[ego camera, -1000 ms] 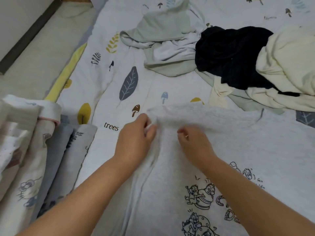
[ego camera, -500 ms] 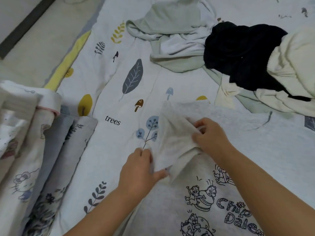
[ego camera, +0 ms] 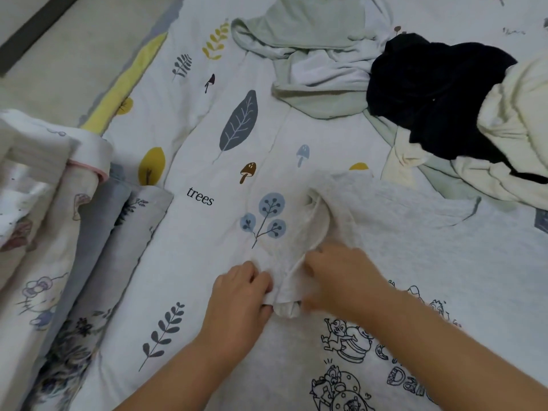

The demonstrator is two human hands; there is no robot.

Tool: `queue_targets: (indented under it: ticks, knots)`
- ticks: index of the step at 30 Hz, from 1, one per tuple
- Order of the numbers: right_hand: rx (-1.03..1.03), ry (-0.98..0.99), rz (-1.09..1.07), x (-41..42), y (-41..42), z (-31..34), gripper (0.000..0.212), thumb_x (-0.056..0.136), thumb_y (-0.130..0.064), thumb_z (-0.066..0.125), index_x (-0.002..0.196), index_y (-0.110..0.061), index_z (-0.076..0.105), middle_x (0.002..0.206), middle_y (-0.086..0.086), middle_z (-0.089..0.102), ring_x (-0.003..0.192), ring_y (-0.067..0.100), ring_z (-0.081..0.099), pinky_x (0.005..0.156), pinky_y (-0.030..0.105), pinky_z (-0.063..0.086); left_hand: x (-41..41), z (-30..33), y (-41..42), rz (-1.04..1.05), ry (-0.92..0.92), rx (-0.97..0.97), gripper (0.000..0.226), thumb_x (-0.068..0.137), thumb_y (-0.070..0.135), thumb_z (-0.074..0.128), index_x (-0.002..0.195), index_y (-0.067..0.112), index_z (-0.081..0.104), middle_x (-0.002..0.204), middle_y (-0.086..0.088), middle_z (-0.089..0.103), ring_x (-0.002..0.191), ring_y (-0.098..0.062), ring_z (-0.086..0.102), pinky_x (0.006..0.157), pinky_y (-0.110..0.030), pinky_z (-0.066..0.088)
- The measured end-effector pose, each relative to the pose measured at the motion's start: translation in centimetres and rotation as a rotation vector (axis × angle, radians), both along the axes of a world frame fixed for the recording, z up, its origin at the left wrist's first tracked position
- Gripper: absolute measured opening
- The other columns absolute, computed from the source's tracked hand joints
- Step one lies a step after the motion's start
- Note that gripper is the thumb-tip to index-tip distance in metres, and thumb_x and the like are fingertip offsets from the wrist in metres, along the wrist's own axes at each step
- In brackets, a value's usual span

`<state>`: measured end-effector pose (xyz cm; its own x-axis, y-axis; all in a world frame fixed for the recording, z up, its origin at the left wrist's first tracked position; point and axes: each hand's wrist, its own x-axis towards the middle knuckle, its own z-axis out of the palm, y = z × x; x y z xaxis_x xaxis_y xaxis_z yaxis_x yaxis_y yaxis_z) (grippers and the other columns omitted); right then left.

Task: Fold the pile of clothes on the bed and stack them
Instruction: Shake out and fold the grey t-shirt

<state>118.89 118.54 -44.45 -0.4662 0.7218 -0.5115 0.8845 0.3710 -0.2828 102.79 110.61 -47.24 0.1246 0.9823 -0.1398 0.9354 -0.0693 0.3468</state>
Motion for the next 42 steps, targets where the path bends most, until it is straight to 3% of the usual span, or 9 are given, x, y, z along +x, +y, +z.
queue_targets:
  ticks: [6,15,21,24,27,29,33,38,42]
  knots:
    - [0.498,0.095,0.154,2.1,-3.9,-2.3,0.035,0.034,-0.016,0.089,0.06,-0.016,0.065,0.055,-0.003,0.055,0.051,0.017,0.054,0.054,0.025,0.046,-1.0,0.2,-0.3,0.106,-0.077,-0.054,0.02,0.065,0.007,0.077,0.067,0.013,0.059,0.061,0.003,0.058,0.053,-0.021,0.056,0.052,-0.023,0.036]
    - [0.546,0.314,-0.069,0.0,-7.1,-2.3,0.038,0.05,-0.03,0.086,0.079,-0.014,0.069,0.069,0.0,0.061,0.06,0.019,0.059,0.056,0.026,0.05,-1.6,1.0,-0.1,0.285,-0.226,-0.139,0.014,0.081,0.027,0.066,0.078,0.024,0.053,0.065,0.007,0.056,0.06,-0.006,0.05,0.056,-0.013,0.033]
    - [0.66,0.434,-0.075,-1.9,-6.0,-2.7,0.015,0.06,-0.003,0.075,0.062,-0.01,0.062,0.058,0.003,0.058,0.053,0.022,0.055,0.055,0.026,0.048,-2.1,1.3,-0.1,0.239,-0.153,-0.092,0.015,0.084,0.021,0.064,0.072,0.013,0.059,0.064,0.005,0.055,0.061,-0.015,0.05,0.057,-0.025,0.035]
    - [0.646,0.43,-0.043,0.0,-6.7,-2.8,0.033,0.042,0.01,0.079,0.055,-0.01,0.057,0.05,0.003,0.051,0.046,0.021,0.049,0.051,0.023,0.046,-3.2,1.2,0.0,0.33,-0.116,-0.077,0.014,0.086,0.013,0.058,0.073,0.009,0.057,0.065,0.002,0.056,0.062,-0.017,0.051,0.054,-0.02,0.032]
    - [0.573,0.343,0.098,1.9,-7.9,-2.8,0.021,0.053,0.008,0.057,0.056,-0.012,0.059,0.053,0.0,0.051,0.05,0.019,0.049,0.054,0.023,0.047,-3.6,1.1,0.1,0.386,-0.098,-0.101,0.011,0.086,0.011,0.053,0.077,0.012,0.059,0.072,0.003,0.061,0.067,-0.017,0.053,0.053,-0.02,0.031]
    - [0.492,0.256,0.135,2.2,-8.2,-2.6,0.013,0.055,-0.003,0.067,0.059,-0.015,0.064,0.058,-0.001,0.055,0.056,0.019,0.054,0.059,0.026,0.049,-3.2,1.1,0.1,0.418,-0.103,-0.132,0.013,0.085,0.009,0.051,0.088,0.014,0.062,0.086,0.004,0.064,0.078,-0.017,0.055,0.059,-0.025,0.031]
    - [0.43,0.372,-0.253,1.4,-5.3,-1.0,0.013,0.075,-0.011,0.069,0.064,-0.009,0.062,0.063,0.005,0.055,0.061,0.023,0.051,0.056,0.035,0.044,-2.1,1.1,0.3,0.429,-0.176,-0.061,0.02,0.082,0.024,0.052,0.098,0.015,0.061,0.089,0.006,0.054,0.086,-0.014,0.05,0.069,-0.025,0.031]
    - [0.282,0.41,-0.848,0.5,4.9,-0.2,0.028,0.096,-0.03,0.044,0.113,-0.013,0.058,0.106,0.007,0.059,0.099,0.025,0.053,0.081,0.033,0.038,-0.8,0.3,1.3,0.378,-0.167,-0.063,0.02,0.086,0.04,0.058,0.083,0.021,0.056,0.082,0.008,0.051,0.08,-0.014,0.049,0.066,-0.025,0.028]
    - [0.015,0.382,-0.759,-0.2,8.9,-1.4,0.034,0.093,-0.029,0.051,0.064,-0.014,0.044,0.065,0.0,0.044,0.075,0.021,0.045,0.068,0.029,0.033,-0.6,-0.4,1.9,0.389,-0.184,-0.106,0.019,0.086,0.036,0.062,0.076,0.025,0.05,0.071,0.012,0.05,0.068,-0.007,0.045,0.056,-0.017,0.028]
